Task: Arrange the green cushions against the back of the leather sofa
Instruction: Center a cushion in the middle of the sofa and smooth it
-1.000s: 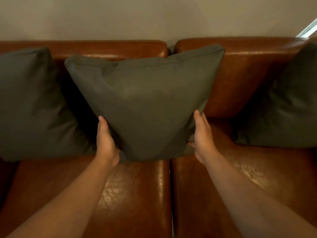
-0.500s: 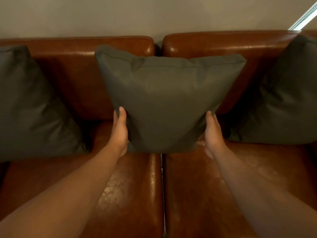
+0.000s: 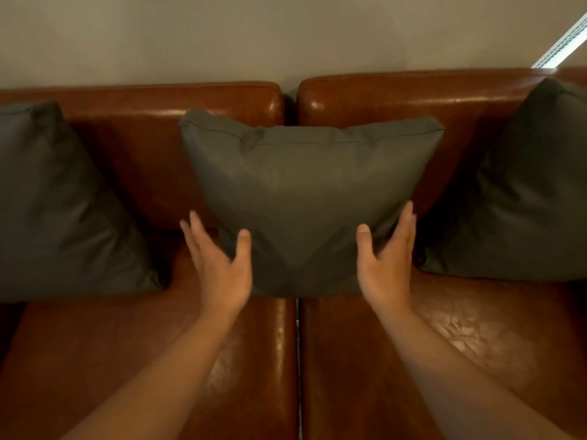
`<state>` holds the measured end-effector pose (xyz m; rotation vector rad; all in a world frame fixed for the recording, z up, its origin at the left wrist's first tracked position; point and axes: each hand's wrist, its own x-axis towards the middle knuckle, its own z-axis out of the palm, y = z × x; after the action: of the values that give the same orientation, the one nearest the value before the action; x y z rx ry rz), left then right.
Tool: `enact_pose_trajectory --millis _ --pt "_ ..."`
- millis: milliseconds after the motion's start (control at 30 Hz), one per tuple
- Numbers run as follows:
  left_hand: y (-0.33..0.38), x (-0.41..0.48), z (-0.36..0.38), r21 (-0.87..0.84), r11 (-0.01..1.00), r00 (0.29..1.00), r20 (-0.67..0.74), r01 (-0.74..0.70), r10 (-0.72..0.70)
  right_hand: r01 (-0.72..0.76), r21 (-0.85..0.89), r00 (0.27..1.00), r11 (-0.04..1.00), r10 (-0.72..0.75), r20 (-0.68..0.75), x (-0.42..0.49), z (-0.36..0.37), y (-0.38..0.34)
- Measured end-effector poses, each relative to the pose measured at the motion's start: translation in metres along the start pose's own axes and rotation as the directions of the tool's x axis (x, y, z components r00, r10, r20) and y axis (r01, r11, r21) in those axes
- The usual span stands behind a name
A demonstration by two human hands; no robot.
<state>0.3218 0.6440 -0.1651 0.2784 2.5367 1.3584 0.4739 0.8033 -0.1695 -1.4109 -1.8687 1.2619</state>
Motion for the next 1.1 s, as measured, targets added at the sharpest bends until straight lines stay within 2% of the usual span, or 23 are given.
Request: enact_pose_trajectory --millis 33,67,100,133,200,267,600,700,833,900,933,967,1000,1033,1067,1100 --pt "0.010 -0.009 -0.001 0.122 0.964 0.972 0.003 -0.235 0.236 0.144 -0.083 0.988 0.986 -0.147 -0.040 -0.003 0.001 -0.009" --pt "0.018 -0.012 0.001 0.232 0.875 0.904 0.075 -0.425 0.420 0.267 -0.190 0.961 0.945 -0.277 -0.026 -0.005 0.005 -0.016" --pt "0.022 -0.009 0.007 0.329 0.773 0.840 0.178 -0.542 0.513 0.357 -0.302 0.930 0.884 -0.367 0.026 -0.003 0.010 -0.021" --pt "0.025 -0.003 0.014 0.415 0.699 0.813 0.276 -0.583 0.514 0.405 -0.402 0.910 0.821 -0.405 0.090 -0.001 0.016 -0.024" --pt "0.029 0.018 0.027 0.531 0.624 0.819 0.394 -0.573 0.416 0.414 -0.533 0.908 0.738 -0.378 0.183 0.010 0.027 -0.027" --pt "0.032 0.038 0.034 0.578 0.598 0.831 0.423 -0.555 0.362 0.397 -0.581 0.917 0.710 -0.332 0.220 0.025 0.034 -0.031" --pt "0.055 0.074 0.045 0.611 0.601 0.844 0.484 -0.515 0.231 0.384 -0.597 0.919 0.704 -0.231 0.319 0.065 0.038 -0.048" --pt "0.052 0.069 0.041 0.589 0.608 0.834 0.485 -0.533 0.262 0.405 -0.569 0.908 0.716 -0.238 0.346 0.063 0.036 -0.046" --pt "0.025 0.047 0.026 0.498 0.642 0.809 0.424 -0.584 0.407 0.456 -0.499 0.889 0.737 -0.345 0.302 0.044 0.023 -0.021" --pt "-0.001 0.023 0.021 0.403 0.776 0.872 0.287 -0.485 0.397 0.421 -0.465 0.907 0.779 -0.361 0.217 0.027 0.019 0.002" --pt "-0.019 0.008 0.022 0.305 0.877 0.926 0.193 -0.371 0.325 0.370 -0.421 0.929 0.829 -0.334 0.158 0.017 0.019 0.014" --pt "-0.033 -0.008 0.024 0.175 0.963 0.976 0.116 -0.203 0.185 0.274 -0.350 0.962 0.896 -0.256 0.098 0.005 0.020 0.025" --pt "-0.044 -0.022 0.028 0.024 1.000 0.997 0.079 -0.001 -0.001 0.131 -0.254 0.991 0.958 -0.122 0.050 -0.006 0.022 0.036" --pt "-0.051 -0.034 0.032 -0.127 0.968 0.975 0.081 0.216 -0.207 -0.061 -0.137 0.997 0.989 0.066 0.030 -0.015 0.026 0.045" --pt "-0.056 -0.041 0.038 -0.251 0.873 0.909 0.117 0.417 -0.400 -0.278 -0.001 0.960 0.961 0.277 0.045 -0.023 0.031 0.051" --pt "-0.057 -0.042 0.044 -0.354 0.725 0.805 0.198 0.591 -0.559 -0.477 0.142 0.879 0.867 0.468 0.093 -0.028 0.036 0.054"
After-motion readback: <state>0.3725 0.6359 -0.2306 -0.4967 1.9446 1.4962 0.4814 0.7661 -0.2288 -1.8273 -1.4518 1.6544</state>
